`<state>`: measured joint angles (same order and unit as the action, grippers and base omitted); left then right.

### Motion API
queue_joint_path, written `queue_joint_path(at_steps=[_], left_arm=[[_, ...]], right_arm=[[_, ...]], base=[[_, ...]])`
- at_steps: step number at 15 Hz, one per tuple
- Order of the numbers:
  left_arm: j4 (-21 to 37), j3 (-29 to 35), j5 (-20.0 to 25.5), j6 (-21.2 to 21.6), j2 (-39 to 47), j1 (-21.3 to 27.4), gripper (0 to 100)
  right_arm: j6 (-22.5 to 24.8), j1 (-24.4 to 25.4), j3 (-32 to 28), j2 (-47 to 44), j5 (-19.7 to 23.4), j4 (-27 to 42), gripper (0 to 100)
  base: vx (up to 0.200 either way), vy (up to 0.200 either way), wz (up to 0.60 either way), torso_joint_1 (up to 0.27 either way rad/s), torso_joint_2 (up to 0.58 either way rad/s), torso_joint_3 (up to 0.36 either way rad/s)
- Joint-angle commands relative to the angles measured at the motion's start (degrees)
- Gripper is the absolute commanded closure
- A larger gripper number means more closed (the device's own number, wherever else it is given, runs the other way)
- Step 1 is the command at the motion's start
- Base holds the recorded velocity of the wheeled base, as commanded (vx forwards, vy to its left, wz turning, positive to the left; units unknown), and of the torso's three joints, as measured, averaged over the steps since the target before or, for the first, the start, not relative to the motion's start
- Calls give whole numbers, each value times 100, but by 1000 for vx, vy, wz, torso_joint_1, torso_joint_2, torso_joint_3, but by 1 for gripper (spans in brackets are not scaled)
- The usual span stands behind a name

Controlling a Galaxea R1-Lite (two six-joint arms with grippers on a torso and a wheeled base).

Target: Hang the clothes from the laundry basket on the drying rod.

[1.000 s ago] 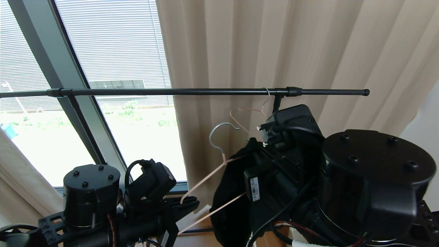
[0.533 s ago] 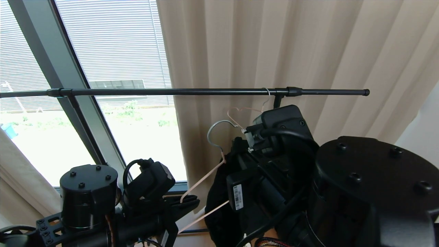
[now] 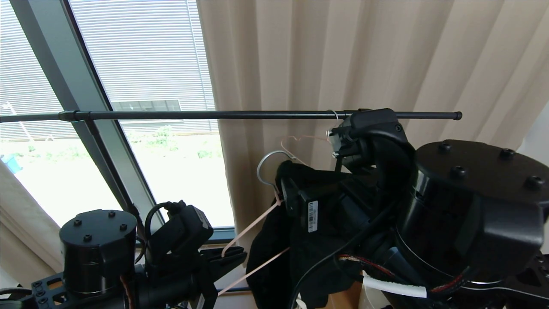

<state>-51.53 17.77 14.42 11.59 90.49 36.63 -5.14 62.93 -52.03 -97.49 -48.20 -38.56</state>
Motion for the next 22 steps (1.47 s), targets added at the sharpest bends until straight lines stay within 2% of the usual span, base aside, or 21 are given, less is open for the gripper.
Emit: queue_joint_path(at_steps=[1, 10, 22], left_arm=[[-6, -55, 8, 1, -75, 2, 100], [-270, -99, 8, 1, -155, 28, 100], [-340, -37, 34, -34, -163, -455, 100]], right_arm=[[-4, -96, -62, -16, -5, -3, 0], [13, -26, -202, -315, -5, 6, 0], [-4, 97, 26, -104, 65, -64, 0]], base=[[0, 0, 0, 0, 0, 0], [0, 0, 0, 0, 0, 0], [0, 0, 0, 0, 0, 0]])
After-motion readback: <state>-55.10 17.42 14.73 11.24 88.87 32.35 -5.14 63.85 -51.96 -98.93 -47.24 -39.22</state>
